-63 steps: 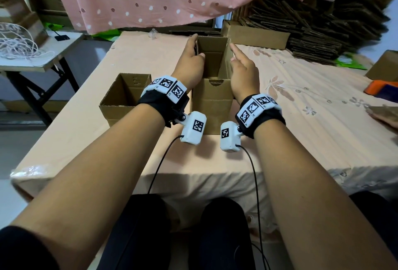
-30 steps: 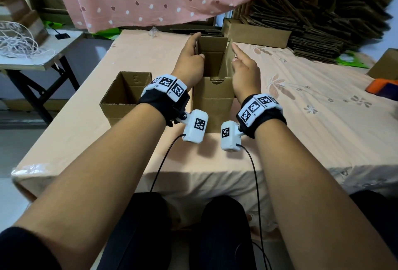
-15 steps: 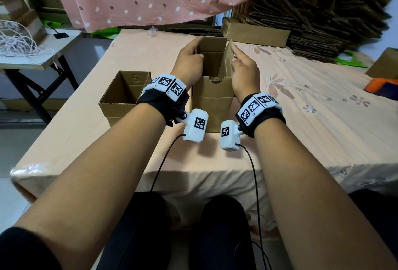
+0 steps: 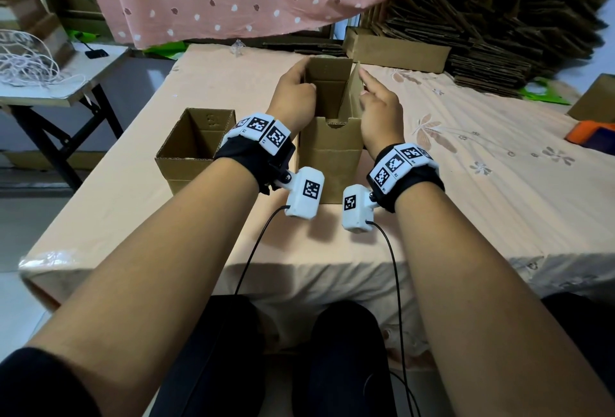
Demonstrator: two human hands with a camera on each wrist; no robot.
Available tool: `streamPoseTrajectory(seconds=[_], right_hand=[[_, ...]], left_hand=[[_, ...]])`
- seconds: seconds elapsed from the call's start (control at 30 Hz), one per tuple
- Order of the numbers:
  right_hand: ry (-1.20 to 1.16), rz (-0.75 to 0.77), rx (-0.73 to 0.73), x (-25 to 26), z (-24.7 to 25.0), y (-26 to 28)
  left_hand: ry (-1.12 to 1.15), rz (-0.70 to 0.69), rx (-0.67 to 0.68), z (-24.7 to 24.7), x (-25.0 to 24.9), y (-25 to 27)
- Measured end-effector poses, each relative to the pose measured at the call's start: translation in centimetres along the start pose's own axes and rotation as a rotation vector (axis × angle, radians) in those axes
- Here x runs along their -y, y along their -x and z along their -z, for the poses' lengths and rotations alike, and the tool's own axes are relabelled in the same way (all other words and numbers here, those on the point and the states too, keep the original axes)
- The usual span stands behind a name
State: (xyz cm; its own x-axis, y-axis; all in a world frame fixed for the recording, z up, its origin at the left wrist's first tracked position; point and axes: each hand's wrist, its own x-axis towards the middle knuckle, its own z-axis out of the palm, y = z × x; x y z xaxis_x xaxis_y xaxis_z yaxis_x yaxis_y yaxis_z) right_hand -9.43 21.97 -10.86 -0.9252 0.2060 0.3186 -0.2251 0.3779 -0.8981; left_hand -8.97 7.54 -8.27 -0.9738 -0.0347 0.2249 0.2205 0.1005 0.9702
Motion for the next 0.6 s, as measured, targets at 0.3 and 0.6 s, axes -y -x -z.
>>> streamPoseTrajectory(seconds=[0.3,0.6], right_hand=[[-0.004,-0.020,0.009,0.09,0.09,-0.01],[-0.027,-0.033,0.009,0.09,0.08,0.04]], left_hand=[[-0.035,0.032,0.018,0.10,-0.03,-0.04],[-0.080,0.059,0.061,0.23,-0.23,-0.16]])
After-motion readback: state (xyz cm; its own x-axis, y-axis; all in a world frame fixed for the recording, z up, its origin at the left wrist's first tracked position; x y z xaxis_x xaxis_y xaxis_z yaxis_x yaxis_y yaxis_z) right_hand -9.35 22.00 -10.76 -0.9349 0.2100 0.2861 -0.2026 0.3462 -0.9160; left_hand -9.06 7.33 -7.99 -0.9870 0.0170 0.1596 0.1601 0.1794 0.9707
